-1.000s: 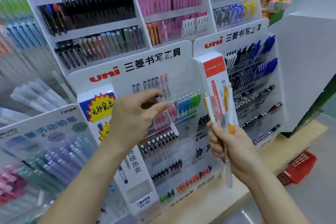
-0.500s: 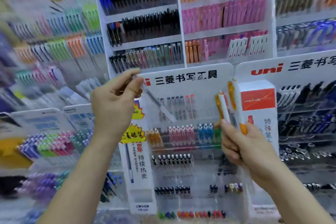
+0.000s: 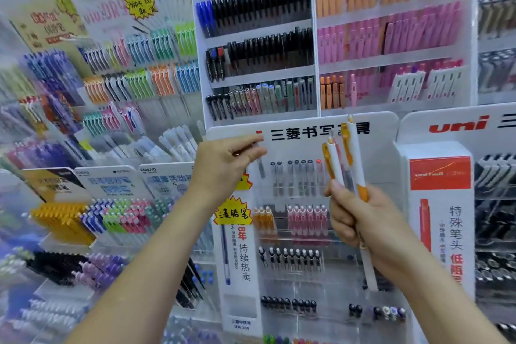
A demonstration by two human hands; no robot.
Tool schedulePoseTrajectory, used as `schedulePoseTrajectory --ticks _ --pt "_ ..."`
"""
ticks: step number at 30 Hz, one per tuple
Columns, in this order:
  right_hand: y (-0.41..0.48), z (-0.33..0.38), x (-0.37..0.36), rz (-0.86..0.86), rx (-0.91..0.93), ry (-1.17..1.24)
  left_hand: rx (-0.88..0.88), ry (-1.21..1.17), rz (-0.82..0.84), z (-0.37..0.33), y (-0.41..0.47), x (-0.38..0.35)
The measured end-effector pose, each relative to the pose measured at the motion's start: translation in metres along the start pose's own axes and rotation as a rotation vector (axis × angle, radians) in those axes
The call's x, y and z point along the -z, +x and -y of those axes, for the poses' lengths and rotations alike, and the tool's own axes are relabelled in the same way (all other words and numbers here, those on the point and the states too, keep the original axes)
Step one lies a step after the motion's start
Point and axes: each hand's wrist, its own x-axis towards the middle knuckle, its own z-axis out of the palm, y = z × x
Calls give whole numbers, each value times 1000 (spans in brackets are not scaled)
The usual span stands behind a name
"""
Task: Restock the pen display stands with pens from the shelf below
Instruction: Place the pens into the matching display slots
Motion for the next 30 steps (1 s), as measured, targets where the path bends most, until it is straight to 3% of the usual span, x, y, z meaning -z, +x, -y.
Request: schedulePoseTrajectory --ticks 5,13,18,30 --pt "6 -5 -6 -8 -10 5 30 146 255 9 7 -8" --pt "13 -11 -15 29 -21 50 48 172 388 7 23 -5" --pt "13 -13 -21 72 -41 120 76 133 430 13 26 -3" --pt "12 -20 -35 63 -65 140 -150 534 479 18 21 -5"
